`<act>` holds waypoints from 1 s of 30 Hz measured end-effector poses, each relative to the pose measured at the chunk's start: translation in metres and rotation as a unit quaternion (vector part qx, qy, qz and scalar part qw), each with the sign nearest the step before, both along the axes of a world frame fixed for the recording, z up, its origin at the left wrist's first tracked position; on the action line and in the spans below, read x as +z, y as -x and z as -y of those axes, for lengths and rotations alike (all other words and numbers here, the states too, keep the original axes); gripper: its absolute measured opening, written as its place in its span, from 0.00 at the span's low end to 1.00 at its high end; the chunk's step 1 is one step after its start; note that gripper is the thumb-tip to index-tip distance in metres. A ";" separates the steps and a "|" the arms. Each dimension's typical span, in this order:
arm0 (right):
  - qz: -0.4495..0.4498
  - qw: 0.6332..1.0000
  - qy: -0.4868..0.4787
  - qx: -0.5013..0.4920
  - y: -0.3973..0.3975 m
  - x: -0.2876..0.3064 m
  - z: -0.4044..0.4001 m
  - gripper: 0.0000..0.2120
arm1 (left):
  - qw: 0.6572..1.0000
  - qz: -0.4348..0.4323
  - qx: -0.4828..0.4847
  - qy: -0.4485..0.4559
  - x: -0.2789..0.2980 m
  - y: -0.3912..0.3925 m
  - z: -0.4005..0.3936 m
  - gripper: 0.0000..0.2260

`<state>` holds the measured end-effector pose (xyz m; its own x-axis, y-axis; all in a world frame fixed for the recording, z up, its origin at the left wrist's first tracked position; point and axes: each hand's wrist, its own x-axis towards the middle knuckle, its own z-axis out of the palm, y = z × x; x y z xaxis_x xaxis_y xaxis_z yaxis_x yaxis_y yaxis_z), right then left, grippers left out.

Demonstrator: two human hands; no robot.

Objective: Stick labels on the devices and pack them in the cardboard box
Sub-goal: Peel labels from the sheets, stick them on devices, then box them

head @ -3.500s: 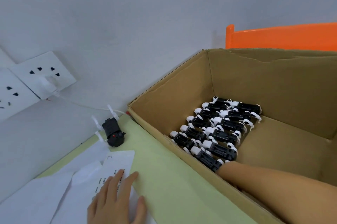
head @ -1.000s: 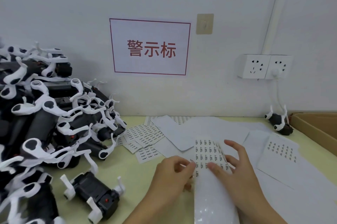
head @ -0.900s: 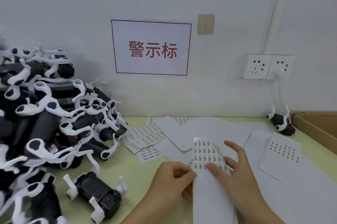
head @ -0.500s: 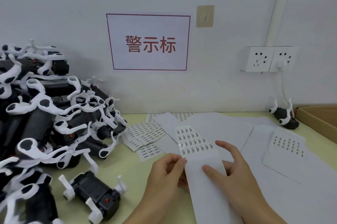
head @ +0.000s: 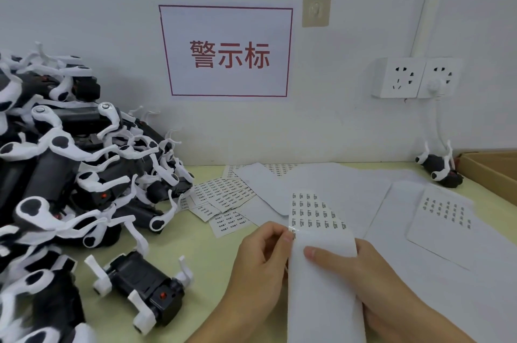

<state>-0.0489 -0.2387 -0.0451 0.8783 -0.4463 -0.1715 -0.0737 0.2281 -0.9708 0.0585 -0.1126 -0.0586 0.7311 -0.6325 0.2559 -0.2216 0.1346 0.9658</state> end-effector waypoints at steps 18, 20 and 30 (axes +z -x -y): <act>-0.006 0.995 0.032 0.094 0.009 0.013 0.011 0.16 | 0.997 0.076 -0.031 -0.006 -0.003 0.004 -0.001 0.09; -0.008 0.996 0.053 0.067 0.008 0.011 0.009 0.12 | 0.995 0.090 -0.041 -0.010 -0.003 0.004 -0.001 0.09; -0.027 0.995 0.074 -0.062 0.006 0.008 -0.002 0.07 | 0.995 0.095 0.014 0.008 -0.003 0.006 0.000 0.05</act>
<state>-0.0550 -0.2369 -0.0374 0.8060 -0.5750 -0.1407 -0.1062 0.0935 -0.9899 0.0524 -0.1125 -0.0620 0.6856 -0.6082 0.4001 -0.4034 0.1402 0.9042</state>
